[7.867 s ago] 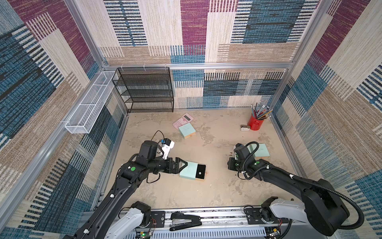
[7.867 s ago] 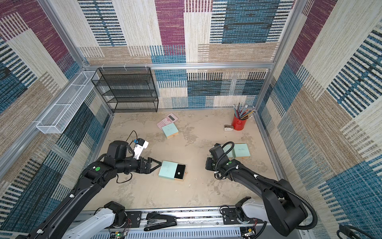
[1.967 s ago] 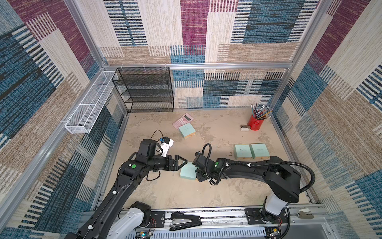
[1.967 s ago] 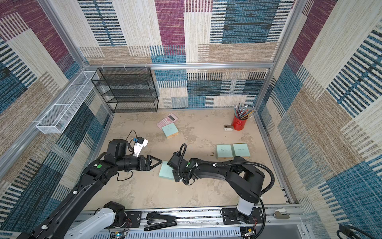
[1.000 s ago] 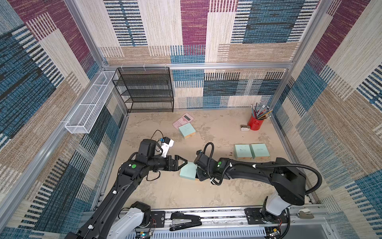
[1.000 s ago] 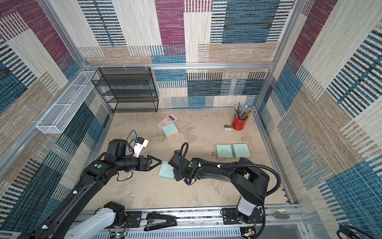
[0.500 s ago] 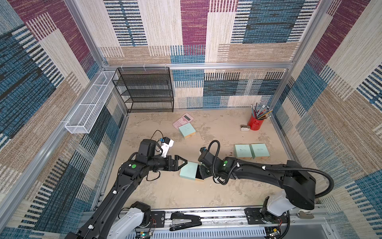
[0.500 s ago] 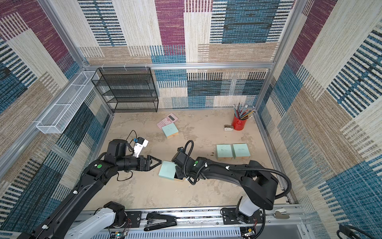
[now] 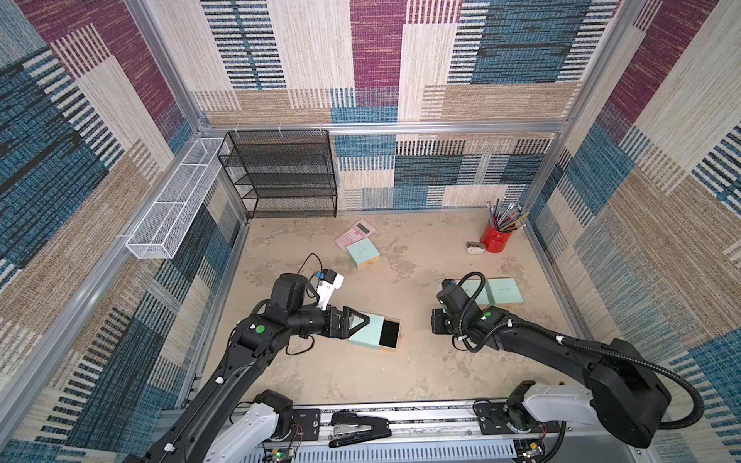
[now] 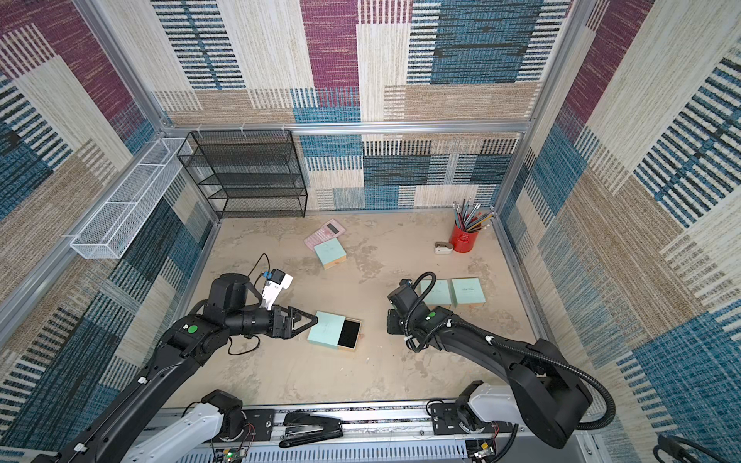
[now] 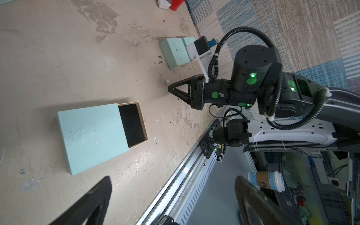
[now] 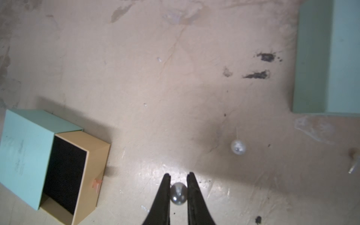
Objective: Take out the earrings from the drawer-style jewelry box
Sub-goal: Place the earring at the center of the board.
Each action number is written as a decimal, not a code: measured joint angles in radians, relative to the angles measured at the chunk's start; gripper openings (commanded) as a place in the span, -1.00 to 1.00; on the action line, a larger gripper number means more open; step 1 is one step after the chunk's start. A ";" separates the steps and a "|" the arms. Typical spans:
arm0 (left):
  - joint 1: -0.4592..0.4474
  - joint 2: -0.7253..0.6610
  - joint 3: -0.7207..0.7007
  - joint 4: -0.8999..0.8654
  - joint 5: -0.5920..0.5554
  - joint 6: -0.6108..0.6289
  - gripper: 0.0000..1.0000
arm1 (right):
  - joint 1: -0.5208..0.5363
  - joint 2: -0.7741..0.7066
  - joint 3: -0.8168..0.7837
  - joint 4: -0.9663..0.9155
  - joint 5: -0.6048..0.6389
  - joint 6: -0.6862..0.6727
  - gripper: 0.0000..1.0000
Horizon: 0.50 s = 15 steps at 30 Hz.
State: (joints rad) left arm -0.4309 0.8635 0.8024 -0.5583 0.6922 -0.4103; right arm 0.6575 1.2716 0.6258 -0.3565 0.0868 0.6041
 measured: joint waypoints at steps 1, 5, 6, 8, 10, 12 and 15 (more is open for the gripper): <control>-0.021 -0.005 -0.001 0.006 -0.006 -0.003 0.97 | -0.009 0.001 -0.008 0.006 -0.003 -0.002 -0.73; -0.101 -0.006 -0.002 0.044 -0.019 -0.006 0.97 | -0.037 0.032 -0.020 0.039 -0.027 -0.012 -0.74; -0.117 -0.003 -0.001 0.053 -0.026 -0.006 0.97 | -0.041 0.041 -0.020 0.047 -0.027 -0.015 -0.74; -0.138 0.006 -0.001 0.062 -0.028 -0.006 0.97 | -0.045 0.057 -0.019 0.059 -0.027 -0.016 -0.73; -0.141 0.010 -0.002 0.066 -0.033 -0.006 0.97 | -0.046 0.066 -0.015 0.070 -0.035 -0.019 -0.73; -0.143 0.005 -0.003 0.074 -0.037 -0.006 0.97 | -0.047 0.080 -0.005 0.076 -0.035 -0.023 -0.74; -0.144 -0.006 -0.006 0.079 -0.043 -0.005 0.97 | -0.050 0.110 0.011 0.083 -0.035 -0.030 -0.74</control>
State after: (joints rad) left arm -0.5747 0.8570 0.7963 -0.4789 0.6491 -0.4152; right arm 0.6079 1.3815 0.6369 -0.2733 0.0513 0.5743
